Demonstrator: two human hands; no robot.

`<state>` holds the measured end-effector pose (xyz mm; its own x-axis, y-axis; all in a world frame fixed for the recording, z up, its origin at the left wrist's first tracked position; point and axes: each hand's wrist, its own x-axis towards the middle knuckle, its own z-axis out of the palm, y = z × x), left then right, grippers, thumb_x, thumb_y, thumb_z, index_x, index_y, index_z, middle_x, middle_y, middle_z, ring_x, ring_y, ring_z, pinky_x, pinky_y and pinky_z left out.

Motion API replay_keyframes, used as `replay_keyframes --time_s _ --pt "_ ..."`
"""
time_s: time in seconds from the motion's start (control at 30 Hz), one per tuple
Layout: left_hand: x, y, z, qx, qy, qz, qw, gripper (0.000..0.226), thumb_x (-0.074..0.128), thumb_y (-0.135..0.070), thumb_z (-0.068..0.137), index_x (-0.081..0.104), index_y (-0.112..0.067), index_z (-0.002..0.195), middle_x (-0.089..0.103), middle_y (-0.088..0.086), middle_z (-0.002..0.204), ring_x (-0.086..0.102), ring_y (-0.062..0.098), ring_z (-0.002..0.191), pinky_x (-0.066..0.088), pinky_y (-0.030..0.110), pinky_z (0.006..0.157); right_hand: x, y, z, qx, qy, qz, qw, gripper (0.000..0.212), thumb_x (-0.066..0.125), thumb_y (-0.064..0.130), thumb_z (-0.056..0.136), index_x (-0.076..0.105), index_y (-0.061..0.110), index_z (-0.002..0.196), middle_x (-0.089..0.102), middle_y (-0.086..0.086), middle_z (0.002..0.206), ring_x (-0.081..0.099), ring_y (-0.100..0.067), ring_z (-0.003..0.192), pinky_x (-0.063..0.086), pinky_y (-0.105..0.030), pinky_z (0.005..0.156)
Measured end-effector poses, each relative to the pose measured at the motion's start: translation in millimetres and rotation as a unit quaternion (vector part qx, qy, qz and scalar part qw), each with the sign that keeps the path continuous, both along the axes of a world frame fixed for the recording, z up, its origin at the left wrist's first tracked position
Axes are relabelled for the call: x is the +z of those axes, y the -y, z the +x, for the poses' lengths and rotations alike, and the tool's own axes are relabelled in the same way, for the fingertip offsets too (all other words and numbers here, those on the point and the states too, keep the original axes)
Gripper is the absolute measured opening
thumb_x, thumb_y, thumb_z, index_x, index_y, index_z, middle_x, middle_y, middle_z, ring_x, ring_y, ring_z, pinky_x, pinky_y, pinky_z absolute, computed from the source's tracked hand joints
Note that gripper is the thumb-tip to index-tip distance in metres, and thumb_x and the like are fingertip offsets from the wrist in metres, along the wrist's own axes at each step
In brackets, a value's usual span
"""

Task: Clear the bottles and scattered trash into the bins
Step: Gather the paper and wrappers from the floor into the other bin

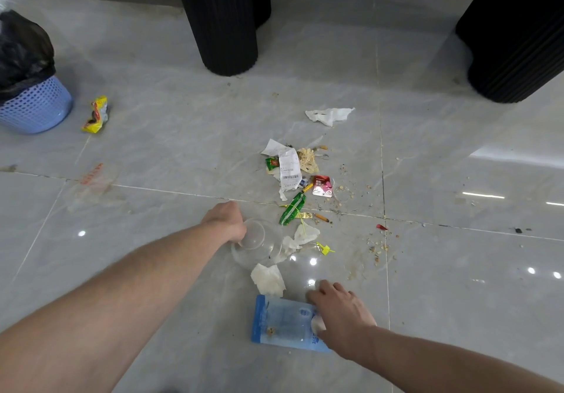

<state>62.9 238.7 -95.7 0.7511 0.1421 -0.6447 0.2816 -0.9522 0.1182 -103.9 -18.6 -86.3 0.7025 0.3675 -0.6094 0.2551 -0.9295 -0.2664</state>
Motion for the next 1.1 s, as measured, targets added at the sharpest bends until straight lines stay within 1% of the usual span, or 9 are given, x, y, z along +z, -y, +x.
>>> replay_keyframes --time_s 0.17,0.23,0.37,0.5,0.6,0.73,0.9,1.03,1.1 --pt "-1.3 -1.2 -0.7 -0.012 0.014 -0.001 1.0 0.024 0.065 -0.027 0.08 0.069 -0.018 0.102 0.069 0.004 0.108 0.066 0.026 0.098 0.057 0.037 0.087 14.0 13.9 12.9 -0.084 -0.053 0.059 0.993 0.009 0.048 0.02 0.081 0.051 0.026 0.088 0.053 0.005 0.095 0.054 -0.023 0.084 0.042 -0.033 0.066" --pt "0.5 -2.2 0.1 -0.018 0.023 0.0 1.0 0.023 0.064 -0.03 0.082 0.069 -0.018 0.102 0.069 0.004 0.11 0.066 0.026 0.1 0.056 0.037 0.088 18.7 22.2 17.1 -0.097 -0.057 0.082 0.99 0.007 0.044 0.02 0.077 0.046 0.026 0.08 0.052 0.007 0.089 0.051 -0.023 0.08 0.046 -0.035 0.067" --pt "7.9 -5.0 3.6 -0.021 0.035 -0.001 0.999 0.024 0.06 -0.032 0.086 0.068 -0.018 0.103 0.068 0.004 0.111 0.065 0.027 0.101 0.055 0.037 0.088 31.1 37.4 31.2 -0.106 -0.024 0.116 0.987 0.007 0.051 0.024 0.08 0.05 0.031 0.082 0.051 0.011 0.093 0.054 -0.018 0.08 0.046 -0.03 0.07" --pt "18.1 -10.5 13.3 -0.01 0.067 0.003 0.998 0.021 0.055 -0.025 0.089 0.064 -0.018 0.107 0.066 0.006 0.115 0.063 0.028 0.104 0.054 0.037 0.089 44.8 47.9 59.4 -0.141 0.041 0.156 0.977 0.021 0.062 0.028 0.08 0.048 0.042 0.079 0.049 0.018 0.097 0.056 -0.009 0.081 0.046 -0.026 0.072" --pt "24.8 -21.6 19.7 0.002 0.092 0.015 0.996 0.022 0.057 -0.024 0.088 0.064 -0.019 0.109 0.066 0.007 0.118 0.063 0.03 0.109 0.052 0.035 0.09 49.0 52.2 89.3 -0.193 0.084 0.164 0.964 0.02 0.068 0.024 0.078 0.056 0.038 0.085 0.05 0.018 0.102 0.056 -0.005 0.079 0.041 -0.018 0.067" --pt "29.0 -42.9 24.5 0.021 0.106 0.017 0.994 0.019 0.06 -0.026 0.086 0.061 -0.024 0.105 0.066 0.006 0.116 0.062 0.029 0.108 0.052 0.034 0.089 48.1 45.1 137.4 -0.275 0.118 0.163 0.94 0.022 0.078 0.019 0.075 0.061 0.026 0.087 0.05 0.008 0.105 0.056 -0.011 0.082 0.036 -0.011 0.064" --pt "28.4 -59.0 28.5 0.012 0.132 0.029 0.991 0.009 0.056 -0.024 0.089 0.057 -0.024 0.098 0.066 0.007 0.111 0.061 0.03 0.104 0.052 0.035 0.086 44.1 9.3 199.2 -0.331 0.119 0.126 0.927 0.026 0.079 0.023 0.076 0.069 0.018 0.1 0.052 0.003 0.11 0.054 -0.017 0.085 0.039 -0.022 0.075" --pt "31.5 -60.4 31.4 0.001 0.139 0.037 0.99 0.008 0.054 -0.021 0.09 0.056 -0.024 0.097 0.067 0.008 0.108 0.063 0.031 0.102 0.053 0.035 0.083 37.9 -27.9 234.3 -0.351 0.086 0.118 0.925 0.019 0.079 0.022 0.078 0.068 0.019 0.092 0.06 -0.003 0.106 0.057 -0.021 0.091 0.04 -0.025 0.072" --pt "32.3 -59.9 31.9 -0.004 0.143 0.031 0.989 0.008 0.052 -0.021 0.091 0.055 -0.023 0.098 0.067 0.009 0.106 0.063 0.032 0.1 0.051 0.035 0.081 35.2 -45.0 242.1 -0.363 0.072 0.127 0.92 0.018 0.078 0.021 0.079 0.063 0.021 0.087 0.059 0.0 0.1 0.056 -0.019 0.085 0.04 -0.025 0.069"
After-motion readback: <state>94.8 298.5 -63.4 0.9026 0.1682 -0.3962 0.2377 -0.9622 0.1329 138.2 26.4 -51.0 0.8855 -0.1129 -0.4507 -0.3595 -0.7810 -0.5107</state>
